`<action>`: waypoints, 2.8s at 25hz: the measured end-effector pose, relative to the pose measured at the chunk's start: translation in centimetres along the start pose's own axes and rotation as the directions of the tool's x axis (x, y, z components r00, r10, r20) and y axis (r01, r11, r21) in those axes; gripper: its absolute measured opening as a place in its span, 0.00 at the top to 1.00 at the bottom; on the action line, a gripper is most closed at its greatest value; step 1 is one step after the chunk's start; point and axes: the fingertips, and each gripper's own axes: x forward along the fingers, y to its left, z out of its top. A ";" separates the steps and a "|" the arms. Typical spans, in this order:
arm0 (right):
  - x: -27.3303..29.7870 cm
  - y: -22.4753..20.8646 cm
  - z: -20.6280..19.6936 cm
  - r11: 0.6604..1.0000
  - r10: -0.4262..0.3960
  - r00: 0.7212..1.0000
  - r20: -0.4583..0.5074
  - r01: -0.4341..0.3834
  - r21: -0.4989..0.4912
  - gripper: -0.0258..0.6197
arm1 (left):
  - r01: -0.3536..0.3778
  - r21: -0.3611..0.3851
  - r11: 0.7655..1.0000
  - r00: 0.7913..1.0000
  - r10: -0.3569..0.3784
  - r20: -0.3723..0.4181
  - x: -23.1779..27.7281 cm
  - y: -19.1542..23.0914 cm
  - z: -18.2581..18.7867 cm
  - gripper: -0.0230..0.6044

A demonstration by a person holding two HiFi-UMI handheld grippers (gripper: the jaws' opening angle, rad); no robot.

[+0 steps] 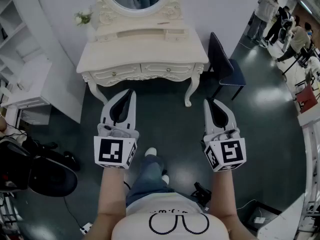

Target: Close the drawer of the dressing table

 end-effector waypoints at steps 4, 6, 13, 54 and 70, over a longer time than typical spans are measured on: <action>1.2 -1.0 0.2 1.000 -0.004 1.000 0.000 0.004 -0.009 0.96 | -0.005 0.004 1.000 1.000 0.005 -0.002 1.4 0.4 -0.1 0.97; 2.4 -1.2 0.0 1.000 -0.003 1.000 -0.003 0.003 -0.013 0.96 | -0.010 -0.001 1.000 1.000 0.010 0.000 2.4 1.2 -0.7 0.97; 9.6 -3.0 -1.1 1.000 -0.010 1.000 -0.006 0.010 -0.009 0.96 | -0.003 -0.021 1.000 1.000 0.003 -0.009 8.9 5.2 -2.8 0.97; 49.3 -19.0 -11.3 0.996 0.015 0.990 -0.139 -0.003 0.090 0.67 | 0.004 -0.074 0.997 0.995 -0.011 -0.101 45.3 22.0 -17.1 0.97; 60.1 -28.6 -18.8 0.969 0.120 0.958 -0.262 -0.055 0.242 0.42 | -0.080 -0.068 0.995 0.974 0.064 -0.215 59.1 21.9 -22.5 0.97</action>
